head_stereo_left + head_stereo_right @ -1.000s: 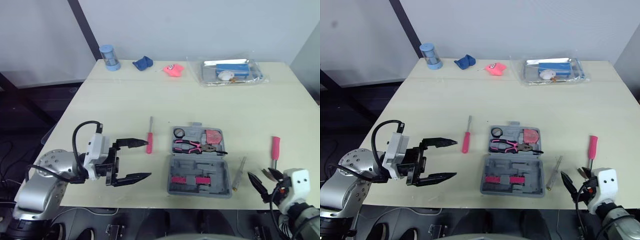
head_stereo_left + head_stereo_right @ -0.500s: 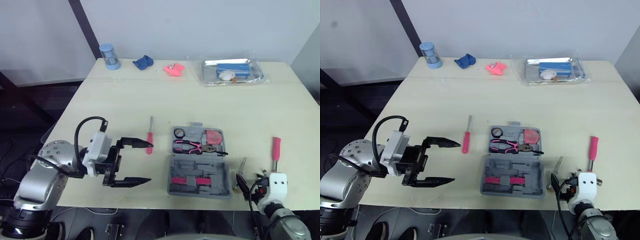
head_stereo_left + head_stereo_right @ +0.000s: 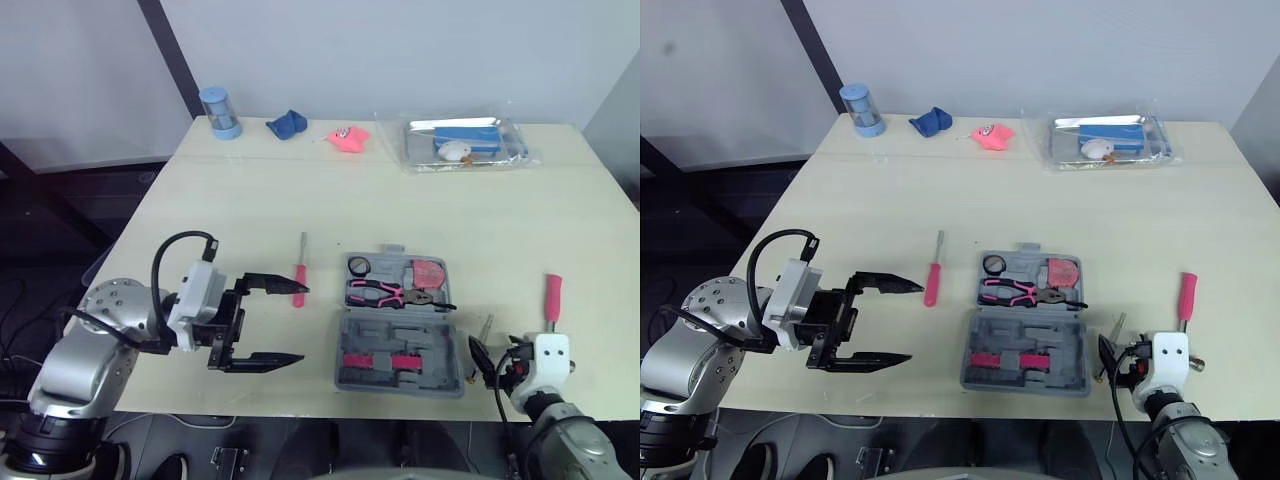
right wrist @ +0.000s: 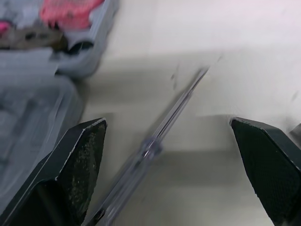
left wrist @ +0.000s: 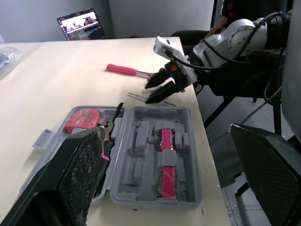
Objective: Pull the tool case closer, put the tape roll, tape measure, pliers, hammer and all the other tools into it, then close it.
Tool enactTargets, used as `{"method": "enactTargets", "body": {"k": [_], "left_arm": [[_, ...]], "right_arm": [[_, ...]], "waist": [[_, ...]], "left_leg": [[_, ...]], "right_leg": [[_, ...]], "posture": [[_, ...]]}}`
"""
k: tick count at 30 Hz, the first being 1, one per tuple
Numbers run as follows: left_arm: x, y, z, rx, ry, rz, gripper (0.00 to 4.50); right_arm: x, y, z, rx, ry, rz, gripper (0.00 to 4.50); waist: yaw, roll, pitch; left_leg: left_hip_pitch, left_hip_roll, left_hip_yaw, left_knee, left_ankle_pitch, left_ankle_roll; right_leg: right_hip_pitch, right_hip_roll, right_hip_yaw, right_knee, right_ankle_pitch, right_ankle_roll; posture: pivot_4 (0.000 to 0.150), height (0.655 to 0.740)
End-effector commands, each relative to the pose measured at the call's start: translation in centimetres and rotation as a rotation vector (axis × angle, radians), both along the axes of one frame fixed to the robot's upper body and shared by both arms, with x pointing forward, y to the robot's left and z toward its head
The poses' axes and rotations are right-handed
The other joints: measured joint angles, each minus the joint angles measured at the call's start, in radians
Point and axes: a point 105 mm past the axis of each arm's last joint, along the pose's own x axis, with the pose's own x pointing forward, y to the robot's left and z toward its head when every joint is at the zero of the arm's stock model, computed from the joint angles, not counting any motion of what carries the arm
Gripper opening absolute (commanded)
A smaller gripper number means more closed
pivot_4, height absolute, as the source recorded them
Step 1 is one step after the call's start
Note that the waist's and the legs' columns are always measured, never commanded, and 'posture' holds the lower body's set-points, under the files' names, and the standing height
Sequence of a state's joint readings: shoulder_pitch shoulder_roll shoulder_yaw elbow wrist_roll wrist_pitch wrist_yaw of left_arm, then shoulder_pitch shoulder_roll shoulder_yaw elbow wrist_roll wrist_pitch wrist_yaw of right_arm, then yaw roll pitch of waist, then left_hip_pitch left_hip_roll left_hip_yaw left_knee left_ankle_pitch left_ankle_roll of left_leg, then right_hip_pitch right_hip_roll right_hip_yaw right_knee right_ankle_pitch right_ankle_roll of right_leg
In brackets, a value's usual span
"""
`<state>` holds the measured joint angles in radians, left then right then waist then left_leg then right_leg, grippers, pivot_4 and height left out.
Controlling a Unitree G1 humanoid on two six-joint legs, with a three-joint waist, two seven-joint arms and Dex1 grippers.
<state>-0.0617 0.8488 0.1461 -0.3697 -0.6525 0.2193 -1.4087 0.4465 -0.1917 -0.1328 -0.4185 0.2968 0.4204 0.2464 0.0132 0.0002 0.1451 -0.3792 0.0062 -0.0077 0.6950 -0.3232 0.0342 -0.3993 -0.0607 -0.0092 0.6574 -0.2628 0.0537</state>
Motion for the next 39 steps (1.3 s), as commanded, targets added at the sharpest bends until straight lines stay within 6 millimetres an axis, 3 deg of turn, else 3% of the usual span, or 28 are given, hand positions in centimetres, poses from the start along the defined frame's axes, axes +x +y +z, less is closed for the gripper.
{"method": "enactTargets", "body": {"k": [1,2,5,7,8,9,12,22,31,34,39], "left_arm": [[-0.2,-0.4,0.6,-0.011,-0.024,-0.015,4.50],[-0.2,-0.4,0.6,-0.011,-0.024,-0.016,4.50],[-0.2,-0.4,0.7,-0.012,-0.025,-0.017,4.50],[-0.1,-0.5,0.7,-0.013,-0.026,-0.018,4.50],[0.0,-0.5,0.7,-0.014,-0.026,-0.018,4.50],[0.0,-0.5,0.7,-0.015,-0.027,-0.018,4.50],[0.1,-0.6,0.8,-0.017,-0.028,-0.019,4.50],[0.1,-0.7,0.8,-0.029,-0.030,-0.010,4.50],[0.0,-0.7,0.7,-0.037,-0.028,-0.003,4.50],[0.1,-0.7,0.7,-0.038,-0.027,-0.003,4.50],[0.1,-0.7,0.7,-0.039,-0.027,-0.005,4.50]], "right_arm": [[-0.6,-0.2,-0.8,0.001,0.045,-0.051,3.85],[-0.8,-0.4,-1.0,-0.001,0.058,-0.061,3.85],[-0.9,-0.5,-1.1,-0.014,0.066,-0.067,2.62],[-0.8,-0.6,-1.1,-0.017,0.064,-0.068,2.11],[-0.7,-0.6,-1.0,-0.018,0.063,-0.068,1.47],[-0.7,-0.6,-1.0,-0.019,0.062,-0.069,1.29],[-0.5,-0.8,-0.8,-0.024,0.056,-0.075,0.04],[0.1,-1.4,0.0,-0.049,0.035,-0.078,0.04],[0.1,-0.5,2.1,-0.094,-0.057,0.007,0.04],[-0.1,-0.6,2.4,-0.114,-0.076,0.002,1.15],[-0.5,-0.7,2.3,-0.100,-0.066,-0.031,3.36]], "waist": [[0.001,-0.001,0.000],[0.001,-0.001,0.000],[0.001,-0.001,-0.001],[0.002,-0.002,-0.001],[0.003,-0.002,-0.001],[0.002,-0.002,-0.001],[0.001,-0.006,-0.003],[-0.001,-0.005,-0.003],[-0.001,-0.003,-0.002],[-0.002,-0.002,-0.001],[-0.002,-0.002,-0.001]], "left_leg": [[0.000,0.000,0.000,0.000,0.000,0.001],[0.000,0.000,-0.001,0.000,0.000,0.001],[0.000,0.000,-0.001,0.000,0.000,0.000],[0.000,0.000,-0.001,0.000,0.000,0.000],[0.000,0.001,-0.003,0.000,0.000,0.000],[0.000,0.001,-0.002,0.000,0.000,0.000],[0.000,0.001,-0.002,0.000,0.000,-0.001],[0.001,0.000,0.000,0.000,0.001,-0.001],[0.001,0.000,0.000,0.000,0.000,0.000],[0.001,0.000,0.000,0.000,0.000,0.000],[0.002,0.000,0.000,0.000,0.000,0.000]], "right_leg": [[0.000,0.000,0.000,0.000,0.000,0.000],[0.000,0.000,0.000,0.000,0.000,0.000],[0.000,0.001,-0.001,0.000,0.000,-0.001],[0.000,0.001,-0.001,0.000,0.000,-0.001],[0.001,0.001,-0.002,0.000,-0.001,-0.001],[0.001,0.001,-0.002,0.000,-0.001,-0.001],[0.001,0.001,-0.001,0.000,-0.001,-0.001],[0.001,0.001,0.000,0.001,0.000,-0.001],[0.001,0.001,0.001,0.002,0.000,-0.001],[0.001,0.001,0.001,0.002,0.000,-0.001],[0.001,0.001,0.001,0.003,0.000,-0.001]], "posture": [[0.150,0.7400],[0.150,0.7400],[0.150,0.7400],[0.150,0.7400],[0.150,0.7400],[0.150,0.7400],[0.150,0.7400],[0.150,0.7400],[0.150,0.7400],[0.150,0.7400],[0.150,0.7400]]}}
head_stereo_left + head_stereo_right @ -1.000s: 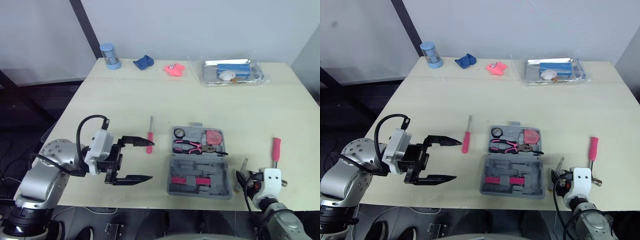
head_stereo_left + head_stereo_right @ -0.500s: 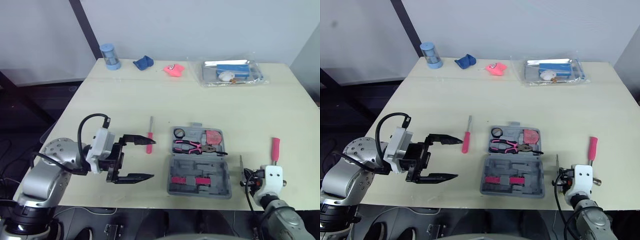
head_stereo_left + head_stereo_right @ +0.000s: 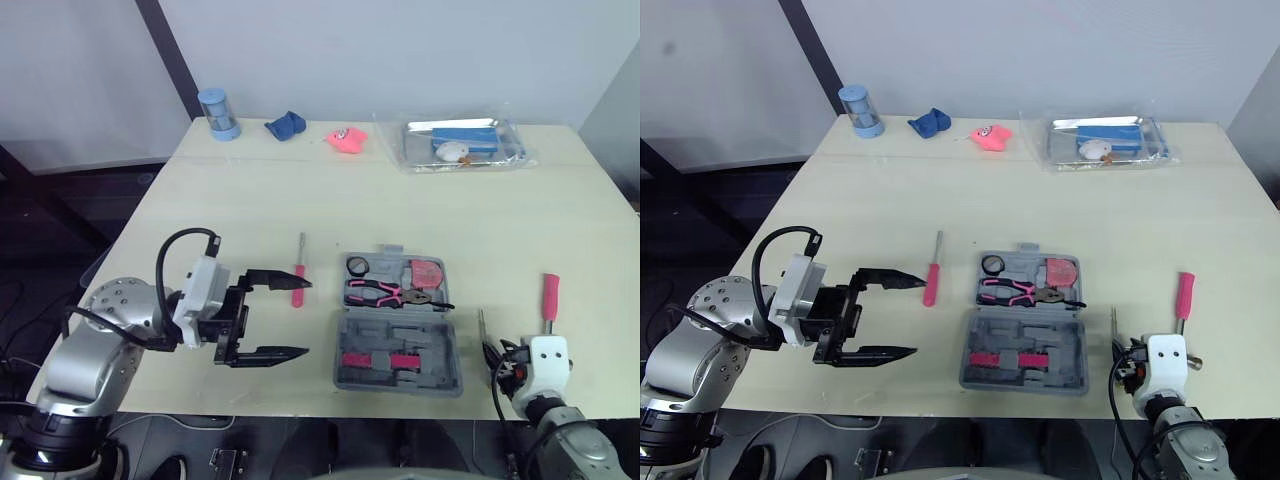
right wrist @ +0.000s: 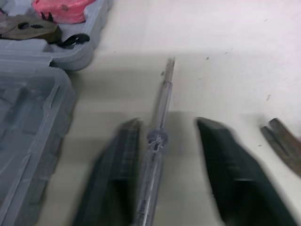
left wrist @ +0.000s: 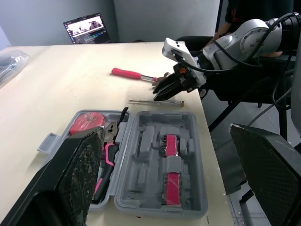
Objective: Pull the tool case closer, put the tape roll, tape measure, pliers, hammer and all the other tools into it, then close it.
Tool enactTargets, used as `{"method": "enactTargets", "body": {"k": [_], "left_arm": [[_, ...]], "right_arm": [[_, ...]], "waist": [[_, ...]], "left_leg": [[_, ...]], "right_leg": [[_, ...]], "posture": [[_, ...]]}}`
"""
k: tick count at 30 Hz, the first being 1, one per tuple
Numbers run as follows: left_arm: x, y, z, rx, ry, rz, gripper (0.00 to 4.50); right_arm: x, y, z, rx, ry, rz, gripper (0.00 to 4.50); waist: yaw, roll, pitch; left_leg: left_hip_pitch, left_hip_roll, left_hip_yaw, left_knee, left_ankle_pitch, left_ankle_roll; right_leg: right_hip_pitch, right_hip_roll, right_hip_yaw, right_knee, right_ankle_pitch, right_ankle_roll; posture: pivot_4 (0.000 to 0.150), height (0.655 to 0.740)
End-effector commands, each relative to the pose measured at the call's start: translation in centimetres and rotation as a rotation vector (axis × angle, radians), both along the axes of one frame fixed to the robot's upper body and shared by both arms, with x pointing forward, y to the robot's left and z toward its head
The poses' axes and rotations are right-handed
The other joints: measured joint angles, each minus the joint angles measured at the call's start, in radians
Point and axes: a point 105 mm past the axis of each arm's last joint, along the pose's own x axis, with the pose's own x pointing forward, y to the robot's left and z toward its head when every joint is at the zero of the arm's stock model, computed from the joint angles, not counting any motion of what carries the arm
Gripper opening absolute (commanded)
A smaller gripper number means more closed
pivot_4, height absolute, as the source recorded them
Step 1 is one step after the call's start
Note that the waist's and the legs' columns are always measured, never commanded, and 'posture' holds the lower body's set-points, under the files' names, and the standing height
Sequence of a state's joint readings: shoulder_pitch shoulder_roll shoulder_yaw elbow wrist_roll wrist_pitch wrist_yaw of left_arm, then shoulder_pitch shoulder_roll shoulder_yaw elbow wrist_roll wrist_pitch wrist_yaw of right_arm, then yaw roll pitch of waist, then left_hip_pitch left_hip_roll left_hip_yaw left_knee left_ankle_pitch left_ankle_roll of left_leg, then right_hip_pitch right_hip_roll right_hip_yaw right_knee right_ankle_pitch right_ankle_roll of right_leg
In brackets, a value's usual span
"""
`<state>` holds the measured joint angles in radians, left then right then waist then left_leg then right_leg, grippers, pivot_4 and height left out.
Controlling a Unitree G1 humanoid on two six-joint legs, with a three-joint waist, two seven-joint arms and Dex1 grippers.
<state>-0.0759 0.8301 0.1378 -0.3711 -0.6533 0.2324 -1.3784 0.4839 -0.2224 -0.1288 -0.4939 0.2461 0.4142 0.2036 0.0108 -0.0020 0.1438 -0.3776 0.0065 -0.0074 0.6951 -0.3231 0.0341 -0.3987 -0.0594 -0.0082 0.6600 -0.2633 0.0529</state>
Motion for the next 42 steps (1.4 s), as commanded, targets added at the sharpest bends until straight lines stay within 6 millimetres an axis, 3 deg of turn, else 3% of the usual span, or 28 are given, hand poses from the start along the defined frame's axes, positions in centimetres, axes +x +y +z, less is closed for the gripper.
{"method": "enactTargets", "body": {"k": [1,9,12,15,16,17,31,42], "left_arm": [[-0.3,-0.4,0.6,-0.015,-0.026,-0.026,4.50],[-0.4,-0.4,0.7,-0.016,-0.026,-0.044,4.50],[-0.7,-0.4,0.9,-0.023,-0.018,-0.065,4.50],[-1.0,-0.3,1.0,-0.029,-0.009,-0.085,4.50],[-1.2,-0.2,1.1,-0.029,0.003,-0.099,4.50],[-1.3,-0.1,1.1,-0.031,0.013,-0.107,4.50],[-0.8,0.6,1.2,0.001,-0.008,-0.170,4.50],[-0.6,0.4,1.2,-0.002,-0.014,-0.172,4.50]], "right_arm": [[-0.3,0.2,0.8,0.011,-0.028,-0.013,3.36],[-0.4,0.7,-0.9,0.076,0.049,-0.049,3.36],[-0.4,0.5,-1.5,0.079,0.073,-0.072,2.08],[-0.3,0.5,-1.4,0.083,0.067,-0.074,0.47],[-0.2,0.5,-1.3,0.086,0.066,-0.077,0.10],[-0.2,0.4,-1.3,0.085,0.064,-0.078,0.02],[3.4,0.0,0.5,0.048,0.018,-0.058,0.02],[2.7,0.1,0.0,0.083,0.105,-0.130,0.02]], "waist": [[0.002,0.000,0.000],[0.004,0.000,0.000],[0.003,0.000,0.000],[0.001,0.000,0.000],[0.001,0.000,0.000],[0.001,0.000,0.000],[0.000,0.000,0.000],[0.000,0.000,0.000]], "left_leg": [[0.000,0.000,0.000,0.000,0.000,0.000],[-0.001,0.000,-0.003,0.000,0.001,-0.001],[-0.001,0.000,-0.003,0.000,0.001,-0.002],[-0.001,0.001,-0.003,-0.001,0.001,-0.002],[-0.001,0.001,-0.003,-0.001,0.001,-0.002],[-0.001,0.002,-0.003,-0.001,0.001,-0.002],[-0.001,0.001,0.001,-0.001,0.001,-0.002],[-0.001,0.001,0.001,-0.001,0.001,-0.001]], "right_leg": [[0.000,0.000,0.000,0.000,0.000,0.000],[0.000,0.000,-0.002,-0.001,-0.001,-0.001],[0.000,0.001,-0.003,-0.001,-0.001,-0.002],[0.000,0.001,-0.002,-0.001,-0.001,-0.002],[0.000,0.002,-0.002,-0.001,-0.001,-0.002],[0.000,0.002,-0.002,-0.001,-0.001,-0.002],[-0.003,0.003,0.001,0.001,-0.001,-0.002],[-0.004,0.003,0.002,0.002,-0.001,-0.002]], "posture": [[0.150,0.7400],[0.150,0.7400],[0.150,0.7400],[0.150,0.7400],[0.150,0.7400],[0.150,0.7400],[0.150,0.7400],[0.150,0.7400]]}}
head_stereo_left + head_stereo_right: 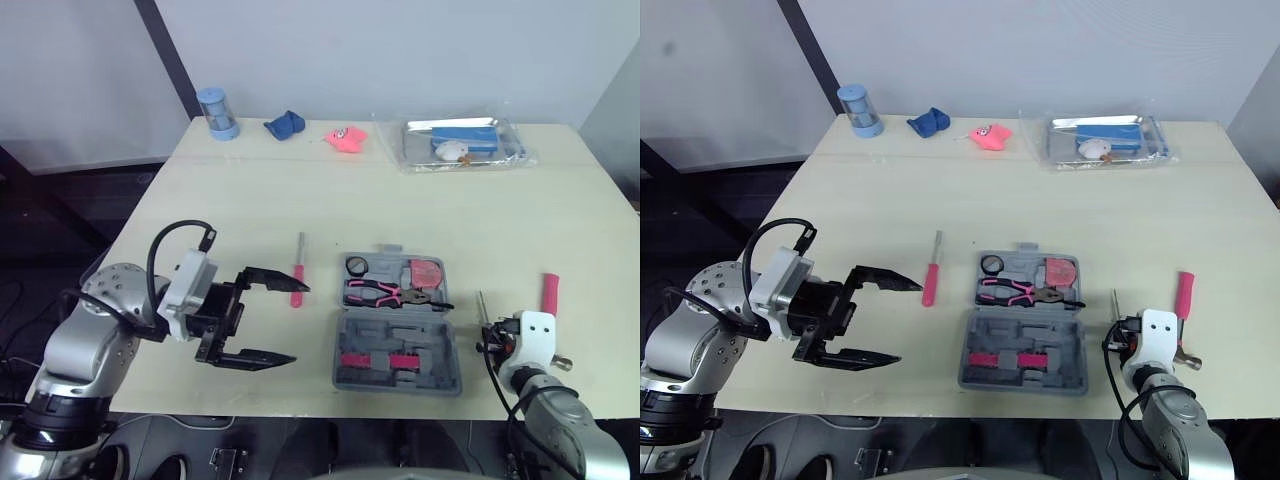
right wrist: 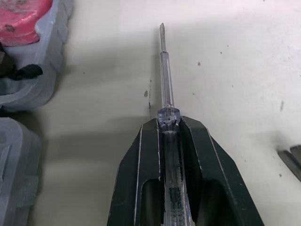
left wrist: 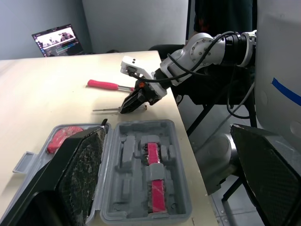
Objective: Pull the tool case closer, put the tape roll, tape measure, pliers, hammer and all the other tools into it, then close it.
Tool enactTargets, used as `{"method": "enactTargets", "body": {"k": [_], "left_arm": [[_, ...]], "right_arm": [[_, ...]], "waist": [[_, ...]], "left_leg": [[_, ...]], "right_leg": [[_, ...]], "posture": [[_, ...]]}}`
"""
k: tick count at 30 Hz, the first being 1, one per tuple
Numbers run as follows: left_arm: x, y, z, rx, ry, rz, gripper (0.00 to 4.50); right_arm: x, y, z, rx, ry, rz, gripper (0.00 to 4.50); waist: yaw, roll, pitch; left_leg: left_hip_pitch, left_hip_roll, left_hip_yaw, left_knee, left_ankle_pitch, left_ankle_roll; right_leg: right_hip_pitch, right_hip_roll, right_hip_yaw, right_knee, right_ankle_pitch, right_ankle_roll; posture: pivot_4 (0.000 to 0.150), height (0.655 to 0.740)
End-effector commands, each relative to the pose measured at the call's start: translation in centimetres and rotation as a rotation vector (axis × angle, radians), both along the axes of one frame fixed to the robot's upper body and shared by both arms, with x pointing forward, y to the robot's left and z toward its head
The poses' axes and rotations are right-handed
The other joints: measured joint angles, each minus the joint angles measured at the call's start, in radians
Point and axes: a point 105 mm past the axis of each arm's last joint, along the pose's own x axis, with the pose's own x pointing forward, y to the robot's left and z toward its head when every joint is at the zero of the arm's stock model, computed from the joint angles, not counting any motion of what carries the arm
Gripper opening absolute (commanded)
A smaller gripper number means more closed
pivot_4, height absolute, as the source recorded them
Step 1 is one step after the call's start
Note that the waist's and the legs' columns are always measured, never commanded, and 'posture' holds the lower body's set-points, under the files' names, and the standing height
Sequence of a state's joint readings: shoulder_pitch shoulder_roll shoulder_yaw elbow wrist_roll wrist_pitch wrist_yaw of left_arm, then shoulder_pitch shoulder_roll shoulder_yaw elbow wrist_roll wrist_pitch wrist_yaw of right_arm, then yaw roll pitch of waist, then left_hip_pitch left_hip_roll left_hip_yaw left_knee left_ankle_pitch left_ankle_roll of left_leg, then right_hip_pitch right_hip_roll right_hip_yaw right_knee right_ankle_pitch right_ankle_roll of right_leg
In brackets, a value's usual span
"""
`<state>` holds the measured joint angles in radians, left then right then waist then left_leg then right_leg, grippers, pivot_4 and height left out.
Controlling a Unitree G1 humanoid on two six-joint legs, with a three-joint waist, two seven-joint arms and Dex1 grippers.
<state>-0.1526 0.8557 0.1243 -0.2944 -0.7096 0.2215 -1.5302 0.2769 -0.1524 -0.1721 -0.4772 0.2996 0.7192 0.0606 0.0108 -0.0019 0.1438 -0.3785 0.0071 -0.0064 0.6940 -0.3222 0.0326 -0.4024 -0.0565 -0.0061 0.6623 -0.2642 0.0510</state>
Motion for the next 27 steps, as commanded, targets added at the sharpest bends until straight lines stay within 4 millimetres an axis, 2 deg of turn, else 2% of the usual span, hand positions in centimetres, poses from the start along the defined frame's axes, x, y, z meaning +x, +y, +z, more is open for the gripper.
{"method": "enactTargets", "body": {"k": [1,3,10,14,17,24,27], "left_arm": [[-0.3,-0.2,0.3,0.000,-0.028,-0.030,4.50],[-0.3,-0.2,0.4,-0.002,-0.029,-0.030,4.50],[-0.2,-0.2,0.4,-0.002,-0.033,-0.023,4.50],[-0.1,-0.1,0.4,-0.003,-0.034,-0.013,4.50],[-0.2,-0.2,0.3,-0.004,-0.033,-0.013,4.50],[-0.1,-0.3,0.2,-0.004,-0.037,-0.007,4.50],[-0.1,-0.2,0.3,-0.002,-0.038,0.003,4.50]], "right_arm": [[-0.5,0.1,0.3,-0.006,-0.002,0.002,0.82],[-0.5,0.1,0.4,-0.008,-0.010,0.009,1.39],[-0.4,-0.5,1.9,-0.046,-0.072,0.009,4.28],[-1.3,-1.7,3.4,-0.095,-0.097,0.025,4.28],[-1.2,-2.1,3.1,-0.103,-0.083,0.037,4.28],[-1.3,-1.7,1.7,-0.095,-0.048,0.063,4.28],[-1.2,-1.8,2.1,-0.082,-0.080,0.057,4.28]], "waist": [[0.000,0.000,0.000],[-0.001,0.000,0.000],[-0.001,0.000,0.000],[-0.001,0.001,0.001],[-0.002,0.001,0.000],[-0.011,0.001,0.001],[-0.014,0.001,0.001]], "left_leg": [[0.000,0.000,0.000,0.000,0.000,0.000],[0.000,0.000,0.000,0.000,0.000,0.000],[0.000,0.000,0.000,0.000,0.000,0.000],[0.000,0.000,0.000,0.000,0.000,0.000],[0.000,0.000,0.001,0.000,0.000,0.000],[0.000,0.000,0.000,0.000,0.000,0.000],[0.000,0.001,0.000,0.000,0.000,0.000]], "right_leg": [[0.000,0.000,0.000,0.000,0.000,0.000],[0.000,0.000,0.000,0.000,0.000,0.000],[0.000,0.000,0.000,0.000,0.000,0.000],[0.000,0.000,0.000,0.000,0.000,0.000],[0.000,0.000,0.001,0.000,0.000,0.000],[0.000,0.002,0.000,0.000,0.000,0.000],[0.000,0.001,0.001,0.000,0.000,0.000]], "posture": [[0.150,0.7400],[0.150,0.7400],[0.150,0.7400],[0.150,0.7400],[0.150,0.7400],[0.150,0.7400],[0.150,0.7400]]}}
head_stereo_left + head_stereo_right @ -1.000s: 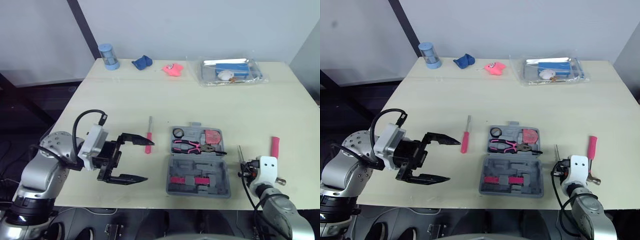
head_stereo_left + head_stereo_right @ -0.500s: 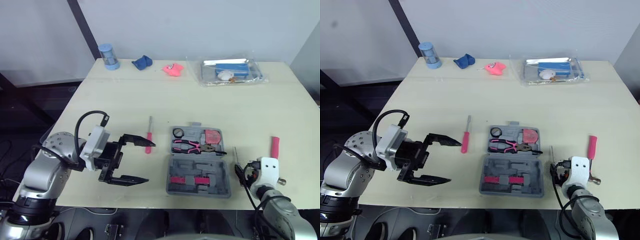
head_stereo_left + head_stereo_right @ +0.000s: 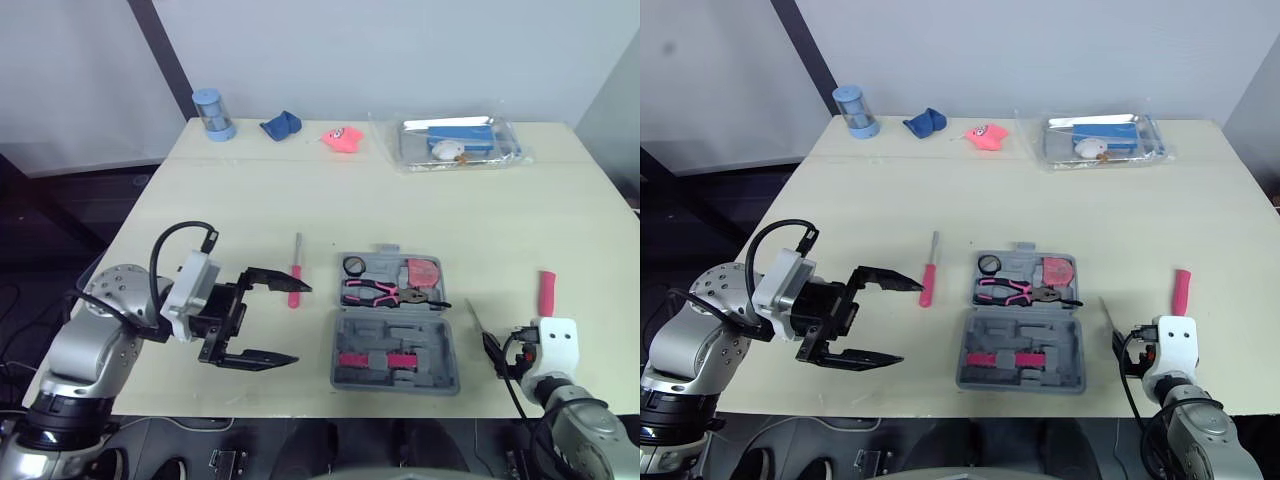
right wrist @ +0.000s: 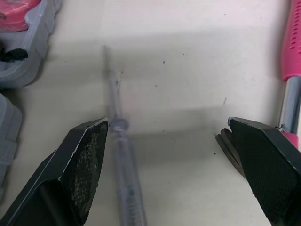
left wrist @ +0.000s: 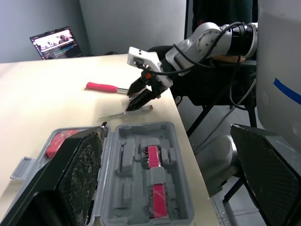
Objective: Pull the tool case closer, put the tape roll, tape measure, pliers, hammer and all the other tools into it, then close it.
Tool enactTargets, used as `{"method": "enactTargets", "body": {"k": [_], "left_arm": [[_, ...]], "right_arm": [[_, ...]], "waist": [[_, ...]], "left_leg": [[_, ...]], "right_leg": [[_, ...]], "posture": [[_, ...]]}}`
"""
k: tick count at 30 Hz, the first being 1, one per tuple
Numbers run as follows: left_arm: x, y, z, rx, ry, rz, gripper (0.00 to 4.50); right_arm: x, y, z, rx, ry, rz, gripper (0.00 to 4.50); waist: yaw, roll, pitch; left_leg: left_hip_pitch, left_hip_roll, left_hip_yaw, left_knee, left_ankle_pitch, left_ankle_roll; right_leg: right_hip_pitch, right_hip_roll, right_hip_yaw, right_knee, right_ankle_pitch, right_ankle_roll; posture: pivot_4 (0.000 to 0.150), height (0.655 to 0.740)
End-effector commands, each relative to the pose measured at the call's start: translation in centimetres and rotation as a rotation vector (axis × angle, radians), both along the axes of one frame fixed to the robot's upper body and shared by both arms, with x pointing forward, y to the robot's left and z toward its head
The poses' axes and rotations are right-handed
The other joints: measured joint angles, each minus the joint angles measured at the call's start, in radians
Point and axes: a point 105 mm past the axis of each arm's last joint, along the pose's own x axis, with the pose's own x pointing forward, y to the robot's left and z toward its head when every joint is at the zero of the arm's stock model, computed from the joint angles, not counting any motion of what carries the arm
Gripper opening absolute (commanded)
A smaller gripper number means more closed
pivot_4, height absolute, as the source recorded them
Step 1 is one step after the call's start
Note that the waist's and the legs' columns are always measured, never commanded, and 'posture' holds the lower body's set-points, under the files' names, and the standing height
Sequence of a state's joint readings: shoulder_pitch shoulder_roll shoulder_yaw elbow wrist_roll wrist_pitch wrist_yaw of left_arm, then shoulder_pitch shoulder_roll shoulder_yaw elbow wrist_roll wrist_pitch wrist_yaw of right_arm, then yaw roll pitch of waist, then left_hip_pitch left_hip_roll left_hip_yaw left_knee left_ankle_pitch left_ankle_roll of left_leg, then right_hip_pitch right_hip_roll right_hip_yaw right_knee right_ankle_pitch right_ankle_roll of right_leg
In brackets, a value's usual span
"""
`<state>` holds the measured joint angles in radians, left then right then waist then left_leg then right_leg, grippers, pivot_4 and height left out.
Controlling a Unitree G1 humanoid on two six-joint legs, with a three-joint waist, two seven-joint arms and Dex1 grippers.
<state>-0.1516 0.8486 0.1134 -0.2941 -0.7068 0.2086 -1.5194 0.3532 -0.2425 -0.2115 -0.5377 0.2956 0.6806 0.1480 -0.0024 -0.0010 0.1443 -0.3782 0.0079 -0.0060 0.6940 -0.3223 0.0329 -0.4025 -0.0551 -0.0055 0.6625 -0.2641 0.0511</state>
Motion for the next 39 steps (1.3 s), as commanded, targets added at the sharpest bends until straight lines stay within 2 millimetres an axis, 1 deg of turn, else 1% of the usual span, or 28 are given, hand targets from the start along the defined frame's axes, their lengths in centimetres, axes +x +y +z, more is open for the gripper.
{"method": "enactTargets", "body": {"k": [1,4,7,10,12,14,16,17,19,24,26,28,30,33,35,39], "left_arm": [[-0.1,0.0,0.4,0.004,-0.033,0.002,4.50],[-0.2,0.0,0.5,0.003,-0.033,0.005,4.50],[-0.1,0.0,0.5,0.001,-0.032,0.009,4.50],[-0.1,-0.1,0.5,-0.012,-0.027,0.017,4.50],[0.0,-0.2,0.5,-0.021,-0.023,0.019,4.50],[0.0,-0.2,0.4,-0.021,-0.021,0.018,4.50],[0.0,-0.2,0.3,-0.021,-0.019,0.016,4.50],[0.1,-0.2,0.3,-0.021,-0.018,0.016,4.50],[0.2,-0.2,0.3,-0.022,-0.018,0.016,4.50],[0.3,-0.3,0.2,-0.023,-0.023,0.016,4.50],[0.3,-0.3,0.1,-0.022,-0.024,0.018,4.50],[0.2,-0.2,0.0,-0.021,-0.024,0.029,4.50],[0.2,-0.2,-0.1,-0.020,-0.024,0.040,4.50],[0.1,-0.1,-0.2,-0.018,-0.022,0.047,4.50],[0.0,0.0,-0.2,-0.016,-0.020,0.050,4.50],[-0.1,0.0,-0.3,-0.011,-0.019,0.054,4.50]], "right_arm": [[0.2,-0.3,0.9,-0.003,-0.058,0.000,4.28],[0.3,-0.4,1.2,-0.008,-0.087,0.009,4.28],[0.8,-0.5,2.7,-0.040,-0.156,0.062,4.28],[1.3,-0.2,4.3,-0.075,-0.208,0.199,4.28],[1.4,0.0,4.9,-0.077,-0.212,0.293,4.28],[1.4,-0.1,5.7,-0.107,-0.204,0.417,4.28],[1.5,-0.3,6.5,-0.169,-0.185,0.589,4.28],[1.5,-0.3,6.6,-0.190,-0.161,0.674,4.28],[1.4,-0.3,6.9,-0.249,-0.126,0.839,4.28],[2.5,0.0,8.3,-0.381,-0.064,1.196,4.28],[2.6,0.1,8.3,-0.452,-0.039,1.322,4.28],[2.8,-2.0,7.4,-0.520,0.018,1.442,4.28],[3.1,-2.8,7.0,-0.587,0.061,1.556,4.28],[4.1,-2.5,7.3,-0.675,0.075,1.689,4.28],[4.8,-1.9,7.5,-0.718,0.077,1.756,4.28],[5.9,-0.9,7.4,-0.855,0.104,1.907,4.28]], "waist": [[-0.002,0.000,0.000],[-0.008,0.000,0.000],[-0.010,0.000,0.000],[-0.010,0.000,0.000],[-0.009,0.000,0.000],[-0.009,0.000,0.000],[-0.009,0.000,0.000],[-0.009,0.002,0.001],[-0.009,0.001,0.001],[-0.012,0.001,0.002],[-0.009,0.001,0.002],[-0.004,0.000,0.003],[-0.006,0.001,0.005],[-0.011,0.002,0.008],[-0.016,0.003,0.009],[-0.014,0.004,0.010]], "left_leg": [[0.000,0.000,0.000,0.000,0.000,0.000],[0.000,0.000,0.000,0.000,0.000,0.000],[0.000,0.000,0.000,0.000,0.000,0.000],[0.000,0.000,0.000,0.000,0.000,0.000],[0.000,0.000,0.000,0.000,0.000,0.000],[0.000,0.000,0.000,0.000,0.000,0.000],[0.000,0.000,0.000,0.000,0.000,0.000],[0.000,0.000,0.000,0.000,0.000,0.000],[0.000,-0.001,0.001,0.002,0.000,0.001],[0.000,0.000,0.000,0.002,0.000,0.001],[0.000,0.000,0.000,0.002,0.000,0.001],[-0.001,0.001,-0.002,0.002,0.000,0.000],[-0.001,0.000,0.000,0.003,0.000,0.000],[-0.001,-0.001,0.002,0.006,0.001,-0.001],[-0.001,0.000,0.002,0.006,0.002,-0.003],[-0.001,0.001,0.001,0.006,0.002,-0.003]], "right_leg": [[0.000,0.000,0.000,0.000,0.000,0.000],[0.000,0.000,0.000,0.000,0.000,0.000],[0.000,0.000,0.000,0.000,0.000,0.000],[0.000,0.000,0.000,0.000,0.000,0.000],[0.000,0.000,0.000,0.000,0.000,0.000],[0.000,0.000,0.000,0.000,0.000,0.000],[0.000,0.000,0.000,0.000,0.000,0.000],[0.000,0.000,0.000,0.000,0.000,0.000],[0.001,-0.001,0.002,0.000,0.000,0.001],[0.001,0.000,0.002,0.000,0.001,0.001],[0.001,0.000,0.001,0.000,0.001,0.001],[0.000,0.000,-0.001,-0.001,0.000,0.001],[0.001,-0.001,0.001,-0.002,0.001,0.001],[0.001,-0.002,0.002,-0.001,0.002,0.003],[0.001,-0.002,0.003,-0.001,0.002,0.003],[0.000,-0.002,0.002,0.000,0.002,0.003]], "posture": [[0.150,0.7400],[0.150,0.7400],[0.150,0.7400],[0.150,0.7400],[0.150,0.7400],[0.150,0.7400],[0.150,0.7400],[0.150,0.7400],[0.150,0.7400],[0.150,0.7400],[0.150,0.7400],[0.150,0.7400],[0.150,0.7400],[0.150,0.7400],[0.150,0.7400],[0.150,0.7400]]}}
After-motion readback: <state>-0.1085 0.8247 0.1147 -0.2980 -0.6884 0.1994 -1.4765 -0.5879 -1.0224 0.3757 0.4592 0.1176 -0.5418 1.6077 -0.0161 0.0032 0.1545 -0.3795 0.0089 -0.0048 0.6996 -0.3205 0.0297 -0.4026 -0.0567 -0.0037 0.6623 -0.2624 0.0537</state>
